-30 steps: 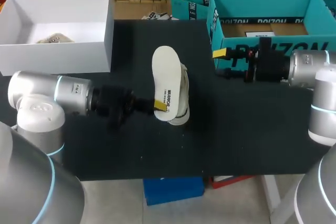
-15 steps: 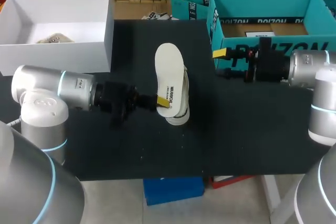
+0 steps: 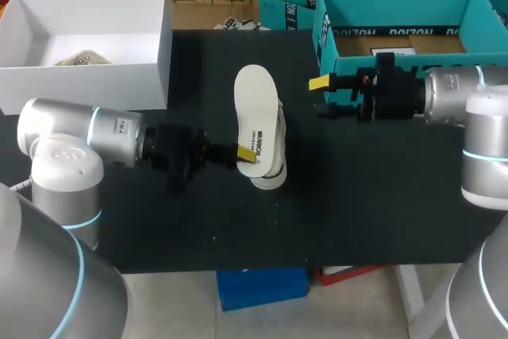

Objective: Take the shoe out of the shoebox, open the shoe tongue, remove and reinsert the insole, then place the shoe into the shoebox

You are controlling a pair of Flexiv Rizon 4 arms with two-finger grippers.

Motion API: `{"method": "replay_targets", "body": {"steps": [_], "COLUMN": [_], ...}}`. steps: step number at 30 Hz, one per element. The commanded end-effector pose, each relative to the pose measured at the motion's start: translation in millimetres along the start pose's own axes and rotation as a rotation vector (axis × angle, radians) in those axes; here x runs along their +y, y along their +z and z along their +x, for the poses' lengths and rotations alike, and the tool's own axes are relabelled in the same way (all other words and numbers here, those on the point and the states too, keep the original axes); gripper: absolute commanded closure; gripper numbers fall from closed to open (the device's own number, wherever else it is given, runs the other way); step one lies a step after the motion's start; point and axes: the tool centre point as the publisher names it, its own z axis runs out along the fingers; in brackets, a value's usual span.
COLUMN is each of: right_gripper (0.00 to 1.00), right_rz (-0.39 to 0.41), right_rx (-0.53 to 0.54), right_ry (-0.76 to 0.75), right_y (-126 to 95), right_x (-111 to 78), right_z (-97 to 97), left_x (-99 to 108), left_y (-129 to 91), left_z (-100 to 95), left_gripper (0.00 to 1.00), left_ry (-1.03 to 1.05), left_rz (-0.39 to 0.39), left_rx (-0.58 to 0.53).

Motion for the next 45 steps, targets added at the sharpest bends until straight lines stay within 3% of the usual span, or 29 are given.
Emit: {"method": "replay_targets", "body": {"steps": [1, 12, 20, 40, 42, 45], "right_gripper": [0.0, 0.0, 0.0, 0.0, 0.09, 0.44], "right_rz": [0.044, 0.106, 0.104, 0.079, 0.077, 0.078], "right_rx": [0.021, -0.011, -0.004, 0.033, 0.034, 0.034], "right_ry": [-0.001, 0.024, 0.029, 0.048, 0.049, 0.051], "right_y": [19.2, 49.3, 66.6, 85.6, 85.6, 85.7], "right_x": [7.5, -3.4, -8.9, -18.2, -18.2, -18.1], "right_z": [-11.5, -17.6, -21.9, -34.2, -34.7, -35.5], "left_x": [-1.1, -1.1, -1.1, -1.1, -1.1, -1.1], "left_y": [0.5, 0.5, 0.5, 0.5, 0.5, 0.5], "left_z": [-0.6, -0.6, -0.6, -0.6, -0.6, -0.6], "left_gripper": [1.0, 1.0, 1.0, 1.0, 1.0, 1.0], "left_ry": [0.002, 0.002, 0.002, 0.002, 0.002, 0.002], "left_rz": [-0.004, -0.004, -0.004, -0.004, -0.004, -0.004], "left_rx": [0.004, 0.004, 0.004, 0.004, 0.004, 0.004]}}
